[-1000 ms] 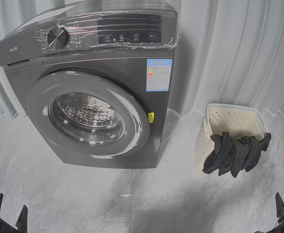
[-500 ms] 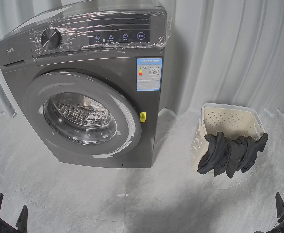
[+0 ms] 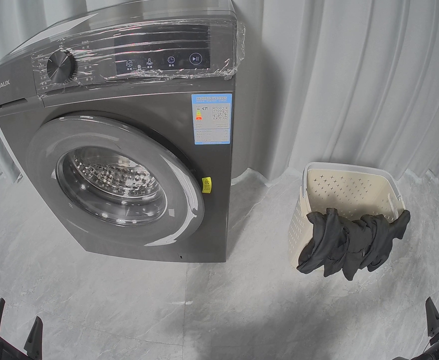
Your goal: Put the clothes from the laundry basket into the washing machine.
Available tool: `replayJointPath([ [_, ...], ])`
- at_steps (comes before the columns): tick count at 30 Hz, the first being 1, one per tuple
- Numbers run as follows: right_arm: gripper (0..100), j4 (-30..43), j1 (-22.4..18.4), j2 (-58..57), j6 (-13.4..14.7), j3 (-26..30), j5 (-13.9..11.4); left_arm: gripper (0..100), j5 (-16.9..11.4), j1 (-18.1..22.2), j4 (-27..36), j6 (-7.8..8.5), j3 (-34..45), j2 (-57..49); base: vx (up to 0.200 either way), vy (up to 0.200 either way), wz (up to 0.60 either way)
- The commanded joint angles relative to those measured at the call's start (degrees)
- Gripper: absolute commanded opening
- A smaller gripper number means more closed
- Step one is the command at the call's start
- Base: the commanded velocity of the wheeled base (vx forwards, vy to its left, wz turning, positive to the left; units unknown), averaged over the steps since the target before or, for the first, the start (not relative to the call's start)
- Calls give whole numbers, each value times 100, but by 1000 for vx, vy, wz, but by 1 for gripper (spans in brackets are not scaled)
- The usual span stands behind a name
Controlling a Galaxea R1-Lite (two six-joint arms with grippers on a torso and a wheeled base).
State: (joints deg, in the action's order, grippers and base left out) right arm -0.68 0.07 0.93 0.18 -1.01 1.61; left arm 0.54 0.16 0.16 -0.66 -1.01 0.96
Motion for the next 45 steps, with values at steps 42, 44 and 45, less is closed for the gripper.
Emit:
replayJointPath([
  [42, 100, -2, 1, -93, -1, 101, -3, 100, -1, 2, 2, 4, 92, -79, 0, -86, 0],
  [44, 100, -2, 1, -93, -1, 101, 6, 100, -1, 2, 2, 4, 92, -70, 0, 0, 0],
  [45, 100, -2, 1, -93, -1, 101, -3, 100, -1, 2, 2, 4, 92, -70, 0, 0, 0],
])
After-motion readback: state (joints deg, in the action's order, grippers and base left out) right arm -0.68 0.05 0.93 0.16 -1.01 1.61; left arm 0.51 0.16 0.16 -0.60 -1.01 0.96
